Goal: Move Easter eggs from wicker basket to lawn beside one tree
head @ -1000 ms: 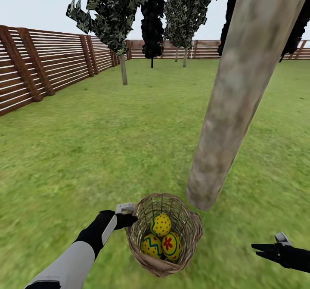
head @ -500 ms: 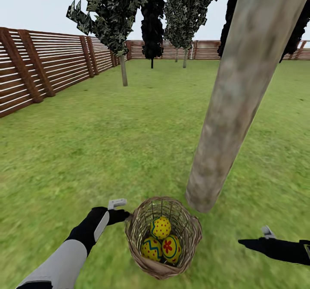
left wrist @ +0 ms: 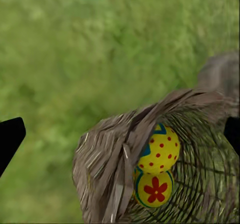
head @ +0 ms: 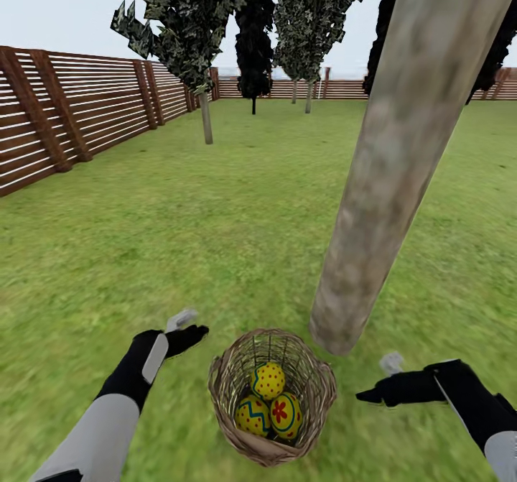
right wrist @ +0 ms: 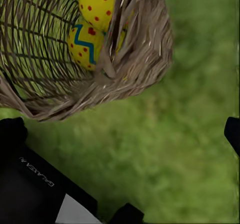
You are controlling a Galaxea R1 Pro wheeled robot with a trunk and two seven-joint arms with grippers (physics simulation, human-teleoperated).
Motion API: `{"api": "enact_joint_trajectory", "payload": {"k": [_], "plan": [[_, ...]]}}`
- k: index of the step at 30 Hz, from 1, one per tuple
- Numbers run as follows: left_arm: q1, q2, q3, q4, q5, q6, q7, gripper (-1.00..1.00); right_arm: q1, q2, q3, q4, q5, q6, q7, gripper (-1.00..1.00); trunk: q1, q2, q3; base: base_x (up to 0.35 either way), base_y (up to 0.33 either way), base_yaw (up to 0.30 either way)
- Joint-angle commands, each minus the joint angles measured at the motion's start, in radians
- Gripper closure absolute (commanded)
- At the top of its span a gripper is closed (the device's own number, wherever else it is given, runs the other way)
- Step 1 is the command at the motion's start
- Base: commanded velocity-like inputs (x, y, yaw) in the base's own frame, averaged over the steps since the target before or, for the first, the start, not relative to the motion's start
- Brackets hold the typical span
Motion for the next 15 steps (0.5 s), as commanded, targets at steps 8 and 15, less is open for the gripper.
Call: {"api": "enact_joint_trajectory", "payload": {"k": [8,15], "plan": [[-0.001,0.023,0.001,-0.028,0.308,0.099,0.0,-1.0,0.0,0.041,0.09,-0.166,0.081,0.101,0.002,-1.0,0.0,0.0,-0.001,0.0,0.0,0.0],[0.0,0.003,-0.004,-0.039,0.318,0.094,-0.001,-1.0,0.0,0.08,0.21,-0.379,0.149,0.172,0.003,-1.0,0.0,0.0,-0.001,0.0,0.0,0.0]]}}
